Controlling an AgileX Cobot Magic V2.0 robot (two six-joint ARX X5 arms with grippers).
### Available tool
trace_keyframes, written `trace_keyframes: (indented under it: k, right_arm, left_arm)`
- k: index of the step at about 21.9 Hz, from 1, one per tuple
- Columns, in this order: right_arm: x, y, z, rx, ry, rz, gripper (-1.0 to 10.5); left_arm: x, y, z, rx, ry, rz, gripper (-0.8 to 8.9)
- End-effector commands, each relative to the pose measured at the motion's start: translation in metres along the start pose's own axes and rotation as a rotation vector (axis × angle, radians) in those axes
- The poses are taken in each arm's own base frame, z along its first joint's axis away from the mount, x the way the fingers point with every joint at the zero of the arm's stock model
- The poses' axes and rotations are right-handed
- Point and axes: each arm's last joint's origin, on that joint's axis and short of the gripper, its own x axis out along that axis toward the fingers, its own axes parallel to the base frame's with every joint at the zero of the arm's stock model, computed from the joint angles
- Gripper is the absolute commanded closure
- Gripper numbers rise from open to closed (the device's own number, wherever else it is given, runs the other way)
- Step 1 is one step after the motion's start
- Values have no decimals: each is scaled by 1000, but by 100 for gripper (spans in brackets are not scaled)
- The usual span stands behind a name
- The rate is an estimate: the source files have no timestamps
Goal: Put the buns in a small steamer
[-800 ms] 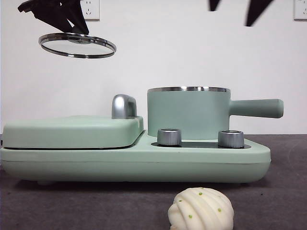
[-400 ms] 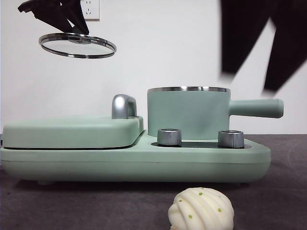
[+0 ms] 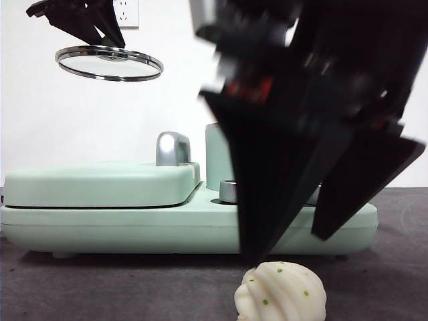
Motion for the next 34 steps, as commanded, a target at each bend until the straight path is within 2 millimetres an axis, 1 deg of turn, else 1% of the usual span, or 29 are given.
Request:
trace_keyframes:
  k: [1, 8, 9, 11, 14, 17, 18, 19, 21, 24, 26, 28, 30, 32, 33, 34]
  right_arm:
    - [13, 5, 3, -1, 14, -6, 540]
    - [46, 3, 6, 17, 93, -49, 542]
    - [48, 3, 6, 17, 93, -51, 555]
    - [49, 4, 8, 20, 82, -46, 641]
    - [48, 4, 9, 25, 74, -39, 665]
    - [45, 4, 9, 26, 70, -31, 758]
    - [42, 5, 10, 27, 72, -29, 766]
    - [37, 5, 12, 30, 73, -31, 766]
    - [21, 7, 21, 26, 81, -35, 766]
    - [-14, 7, 43, -10, 110, -50, 766]
    - [-42, 1, 62, -23, 104, -58, 766]
    - [-70, -13, 84, 6, 56, -63, 769]
    - [-94, -34, 103, 31, 2, -80, 775]
    - [-112, -60, 122, 57, -49, -106, 775]
    - [-117, -73, 132, 77, -64, -121, 775]
    - [-119, -81, 137, 89, -69, -130, 775]
  left_arm:
    - [-6, -2, 10, 6, -53, -4, 806]
    - [-6, -2, 10, 5, -49, -4, 806]
    - [-6, -2, 10, 5, -49, -4, 806]
    - [-6, -2, 9, 5, -47, -4, 806]
    - [-6, -2, 9, 5, -46, -4, 806]
    - [-6, -2, 9, 5, -46, -4, 806]
    - [-6, -2, 9, 5, -46, -4, 806]
    - [-6, -2, 9, 5, -46, -4, 806]
    - [-6, -2, 9, 5, -46, -4, 806]
    - [-6, -2, 9, 5, -46, -4, 806]
    - [-6, -2, 9, 5, -46, -4, 806]
    - [-6, -2, 9, 5, -46, -4, 806]
    - [-6, -2, 9, 5, -44, -4, 806]
    - [-6, -2, 8, 3, -38, -5, 806]
    - [-5, -2, 8, 3, -35, -5, 806]
    - [-5, -3, 8, 3, -33, -5, 806]
